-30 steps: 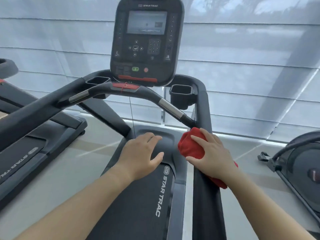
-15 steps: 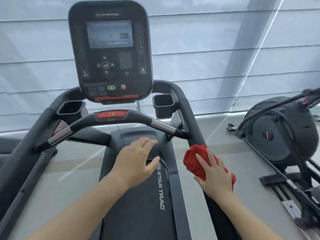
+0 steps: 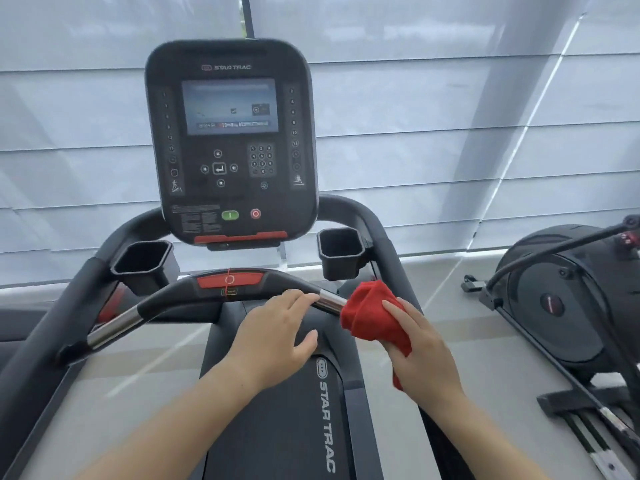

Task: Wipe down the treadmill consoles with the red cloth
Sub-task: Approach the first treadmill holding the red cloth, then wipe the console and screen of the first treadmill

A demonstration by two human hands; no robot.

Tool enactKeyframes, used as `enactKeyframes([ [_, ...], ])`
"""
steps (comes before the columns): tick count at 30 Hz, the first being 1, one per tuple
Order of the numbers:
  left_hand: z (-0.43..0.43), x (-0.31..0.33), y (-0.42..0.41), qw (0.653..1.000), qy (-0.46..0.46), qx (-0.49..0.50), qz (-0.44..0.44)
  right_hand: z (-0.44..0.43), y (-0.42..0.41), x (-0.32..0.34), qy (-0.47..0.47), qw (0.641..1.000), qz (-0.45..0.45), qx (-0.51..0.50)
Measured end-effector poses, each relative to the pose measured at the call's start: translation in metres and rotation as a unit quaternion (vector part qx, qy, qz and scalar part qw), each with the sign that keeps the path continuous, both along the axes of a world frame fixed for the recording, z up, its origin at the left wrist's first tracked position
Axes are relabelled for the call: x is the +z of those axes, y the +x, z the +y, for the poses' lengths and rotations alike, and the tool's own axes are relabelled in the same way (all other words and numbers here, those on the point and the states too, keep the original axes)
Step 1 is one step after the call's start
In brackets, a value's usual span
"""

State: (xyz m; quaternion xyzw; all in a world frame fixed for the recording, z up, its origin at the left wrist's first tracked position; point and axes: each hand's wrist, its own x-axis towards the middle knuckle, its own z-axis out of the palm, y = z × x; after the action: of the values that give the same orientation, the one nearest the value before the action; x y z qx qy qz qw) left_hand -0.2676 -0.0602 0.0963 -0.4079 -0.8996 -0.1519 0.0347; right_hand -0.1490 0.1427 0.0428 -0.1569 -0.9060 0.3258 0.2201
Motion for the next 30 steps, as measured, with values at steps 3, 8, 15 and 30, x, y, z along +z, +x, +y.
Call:
enactKeyframes([
  [3, 0.003, 0.014, -0.04, 0.999, 0.005, 0.029, 0.017, 0.002, -0.049, 0.018, -0.048, 0.997, 0.043, 0.034],
  [8, 0.011, 0.028, -0.097, 0.997, 0.001, 0.067, 0.031, 0.006, -0.124, 0.032, -0.09, 0.991, 0.062, 0.081],
  [15, 0.003, 0.032, -0.144, 0.992, -0.012, 0.12, 0.044, 0.001, -0.204, 0.032, -0.115, 0.978, 0.075, 0.156],
  [30, -0.07, 0.021, -0.255, 0.976, 0.072, 0.205, 0.026, -0.054, -0.335, 0.04, -0.083, 0.978, 0.052, 0.186],
])
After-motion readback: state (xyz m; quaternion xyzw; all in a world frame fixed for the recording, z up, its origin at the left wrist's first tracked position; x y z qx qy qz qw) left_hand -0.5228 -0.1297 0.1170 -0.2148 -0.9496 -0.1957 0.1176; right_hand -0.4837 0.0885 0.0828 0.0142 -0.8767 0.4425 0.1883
